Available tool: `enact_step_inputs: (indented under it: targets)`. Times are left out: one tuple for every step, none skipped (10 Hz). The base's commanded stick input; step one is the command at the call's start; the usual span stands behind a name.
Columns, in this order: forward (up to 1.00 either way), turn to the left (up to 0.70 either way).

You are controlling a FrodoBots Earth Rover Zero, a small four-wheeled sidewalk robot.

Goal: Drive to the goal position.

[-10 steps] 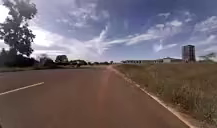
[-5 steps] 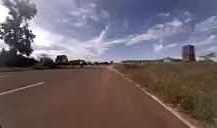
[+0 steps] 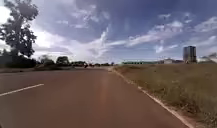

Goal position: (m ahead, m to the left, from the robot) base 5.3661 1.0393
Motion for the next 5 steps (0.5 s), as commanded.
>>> enact_step_inputs:
  targets:
    - [1.00,0.00]
    - [1.00,0.00]
    - [1.00,0.00]
    - [1.00,0.00]
    - [1.00,0.00]
